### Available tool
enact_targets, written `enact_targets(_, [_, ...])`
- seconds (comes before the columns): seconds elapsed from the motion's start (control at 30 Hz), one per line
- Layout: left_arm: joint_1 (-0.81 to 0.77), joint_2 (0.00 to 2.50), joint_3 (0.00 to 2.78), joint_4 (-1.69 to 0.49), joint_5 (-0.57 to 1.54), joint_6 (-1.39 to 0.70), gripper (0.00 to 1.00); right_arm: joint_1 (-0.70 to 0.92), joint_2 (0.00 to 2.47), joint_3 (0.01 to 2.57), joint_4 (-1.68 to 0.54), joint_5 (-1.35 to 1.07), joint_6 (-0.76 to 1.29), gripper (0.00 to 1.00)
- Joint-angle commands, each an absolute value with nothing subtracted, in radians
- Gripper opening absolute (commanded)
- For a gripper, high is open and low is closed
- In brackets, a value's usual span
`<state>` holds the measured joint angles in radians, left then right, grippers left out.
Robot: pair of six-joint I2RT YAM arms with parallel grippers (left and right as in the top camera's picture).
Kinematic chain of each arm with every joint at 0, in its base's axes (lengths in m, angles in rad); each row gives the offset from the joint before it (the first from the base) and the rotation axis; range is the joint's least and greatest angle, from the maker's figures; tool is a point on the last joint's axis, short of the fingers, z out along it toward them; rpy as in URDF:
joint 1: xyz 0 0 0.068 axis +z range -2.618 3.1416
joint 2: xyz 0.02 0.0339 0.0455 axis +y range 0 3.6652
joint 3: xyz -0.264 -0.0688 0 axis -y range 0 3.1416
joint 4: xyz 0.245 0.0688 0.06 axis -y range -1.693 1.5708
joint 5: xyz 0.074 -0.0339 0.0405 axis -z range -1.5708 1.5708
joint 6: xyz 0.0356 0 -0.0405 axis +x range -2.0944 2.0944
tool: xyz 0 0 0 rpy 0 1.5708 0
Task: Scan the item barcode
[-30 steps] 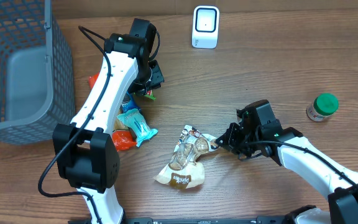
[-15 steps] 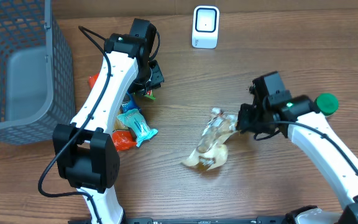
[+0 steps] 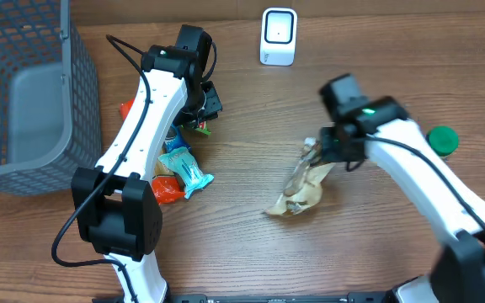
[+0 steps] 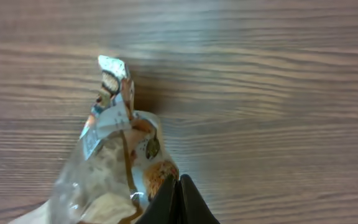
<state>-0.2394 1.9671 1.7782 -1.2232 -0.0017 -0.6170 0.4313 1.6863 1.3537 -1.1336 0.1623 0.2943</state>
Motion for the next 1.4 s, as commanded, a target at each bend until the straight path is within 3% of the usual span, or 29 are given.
enact_targets(0.0, [-0.236,1.942,1.788,-1.223,-0.018,-0.598,0.29,0.509,1.753,1.46,-1.138,0.208,0.296,0.04])
enact_targets(0.3, [-0.236,1.942,1.787,-1.215,-0.008,-0.598,0.29,0.627,1.81,1.586,-1.11,0.185,0.376,0.04])
enact_targets(0.6, [-0.237,1.942,1.787,-1.208,0.001,-0.598,0.3,0.651,1.811,1.586,-0.999,-0.234,0.455,0.05])
enact_targets(0.7, [-0.237,1.942,1.787,-1.207,0.001,-0.598,0.3,0.664,1.811,1.586,-1.004,-0.314,0.454,0.18])
enact_targets(0.8, [-0.237,1.942,1.787,-1.206,0.001,-0.598,0.3,0.68,1.811,1.586,-1.025,-0.345,0.454,0.45])
enact_targets(0.87, [-0.237,1.942,1.787,-1.207,0.0,-0.598,0.3,0.677,1.81,1.586,-1.042,-0.342,0.453,0.52])
enact_targets(1.1, [-0.237,1.942,1.787,-1.207,0.0,-0.598,0.3,0.594,1.811,1.571,-1.168,-0.331,0.34,0.66])
enact_targets(1.37, [-0.237,1.942,1.787,-1.206,0.0,-0.598,0.3,0.59,1.811,1.417,-1.098,-0.425,0.283,0.7])
